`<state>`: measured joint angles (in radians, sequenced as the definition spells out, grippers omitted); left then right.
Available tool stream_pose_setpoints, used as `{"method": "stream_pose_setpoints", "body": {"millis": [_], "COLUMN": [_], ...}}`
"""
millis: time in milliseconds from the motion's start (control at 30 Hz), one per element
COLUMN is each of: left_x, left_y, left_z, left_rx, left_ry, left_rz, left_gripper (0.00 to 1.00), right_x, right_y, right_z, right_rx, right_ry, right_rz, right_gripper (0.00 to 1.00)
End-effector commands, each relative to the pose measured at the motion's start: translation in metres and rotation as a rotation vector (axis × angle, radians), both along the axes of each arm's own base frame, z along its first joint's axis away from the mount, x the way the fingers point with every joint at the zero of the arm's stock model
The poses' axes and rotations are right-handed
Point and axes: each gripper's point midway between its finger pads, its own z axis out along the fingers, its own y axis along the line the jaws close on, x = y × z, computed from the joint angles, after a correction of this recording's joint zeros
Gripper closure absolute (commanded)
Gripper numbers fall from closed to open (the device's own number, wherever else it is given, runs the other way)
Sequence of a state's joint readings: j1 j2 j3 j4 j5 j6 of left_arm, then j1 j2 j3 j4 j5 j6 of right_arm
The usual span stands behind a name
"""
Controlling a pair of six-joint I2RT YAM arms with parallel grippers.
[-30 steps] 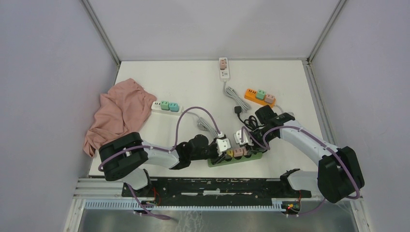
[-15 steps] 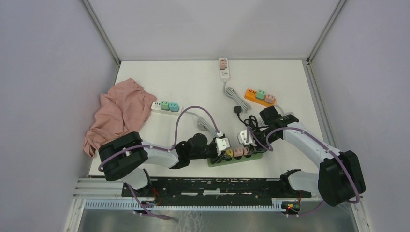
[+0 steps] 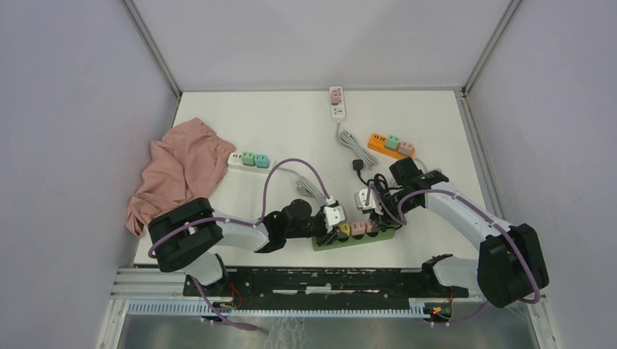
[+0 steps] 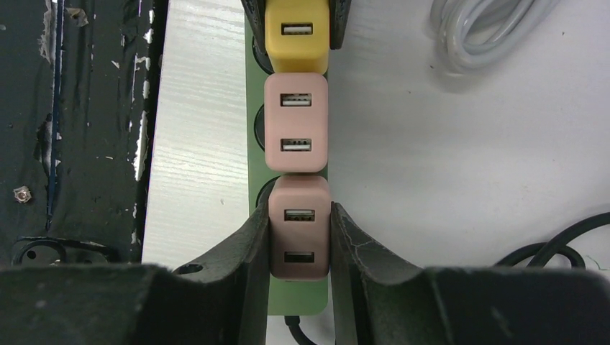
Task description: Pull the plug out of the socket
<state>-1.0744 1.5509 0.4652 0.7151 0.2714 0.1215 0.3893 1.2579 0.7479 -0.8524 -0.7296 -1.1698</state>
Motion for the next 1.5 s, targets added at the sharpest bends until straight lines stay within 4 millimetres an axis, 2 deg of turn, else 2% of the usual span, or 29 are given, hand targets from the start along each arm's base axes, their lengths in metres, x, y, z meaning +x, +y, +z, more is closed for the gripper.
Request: {"method": "stream_pose_setpoints", "body": {"millis": [0, 133, 233, 300, 433, 500, 600, 667, 833, 967, 1033, 1133, 1267, 1400, 1467], "left_x": [0.005, 0.005, 0.005, 0.005, 0.004, 0.004, 0.004, 0.004, 0.003, 0.003, 0.004, 0.004, 0.003, 0.003, 0.003], "left_y": [0.032, 0.031, 0.029, 0.028, 0.026, 0.025, 0.026, 0.028, 0.031, 0.031, 0.031, 0.031, 0.030, 0.030, 0.031], "left_z": [-0.045, -0.045, -0.044, -0.045, -0.047, -0.049, -0.050, -0.051, -0.051, -0.051, -0.050, -0.051, -0.051, -0.052, -0.052], "left_rx": [0.182, 0.181, 0.179, 0.179, 0.184, 0.188, 0.197, 0.202, 0.206, 0.204, 0.204, 0.204, 0.204, 0.209, 0.213], "left_ry": [0.029, 0.030, 0.029, 0.033, 0.044, 0.048, 0.051, 0.049, 0.046, 0.043, 0.043, 0.045, 0.052, 0.054, 0.054], "left_rz": [0.055, 0.051, 0.051, 0.048, 0.040, 0.038, 0.038, 0.040, 0.043, 0.043, 0.046, 0.047, 0.042, 0.042, 0.044], "left_gripper": [0.97, 0.97, 0.97, 0.97, 0.97, 0.97, 0.97, 0.97, 0.97, 0.97, 0.97, 0.97, 0.97, 0.97, 0.97], "right_x": [0.000, -0.031, -0.040, -0.034, -0.009, 0.002, 0.014, 0.010, -0.016, -0.039, -0.044, -0.035, -0.010, 0.007, 0.010], "right_y": [-0.012, -0.001, 0.011, 0.020, 0.034, 0.033, 0.020, 0.012, -0.006, 0.002, 0.006, 0.018, 0.029, 0.019, 0.010], "right_z": [0.017, 0.022, 0.023, 0.026, 0.035, 0.034, 0.028, 0.028, 0.020, 0.026, 0.026, 0.033, 0.046, 0.043, 0.043], "right_rx": [0.032, 0.131, 0.153, 0.163, 0.182, 0.157, 0.097, 0.084, 0.059, 0.142, 0.160, 0.197, 0.205, 0.164, 0.150], "right_ry": [-0.055, -0.024, 0.007, 0.021, 0.025, 0.010, -0.021, -0.028, -0.025, 0.028, 0.033, 0.032, 0.067, 0.041, 0.018], "right_rz": [0.027, 0.178, 0.224, 0.186, 0.050, -0.002, -0.055, -0.028, 0.108, 0.194, 0.221, 0.181, 0.011, -0.076, -0.080], "right_gripper": [1.00, 1.00, 1.00, 1.00, 1.00, 1.00, 1.00, 1.00, 1.00, 1.00, 1.00, 1.00, 1.00, 1.00, 1.00]}}
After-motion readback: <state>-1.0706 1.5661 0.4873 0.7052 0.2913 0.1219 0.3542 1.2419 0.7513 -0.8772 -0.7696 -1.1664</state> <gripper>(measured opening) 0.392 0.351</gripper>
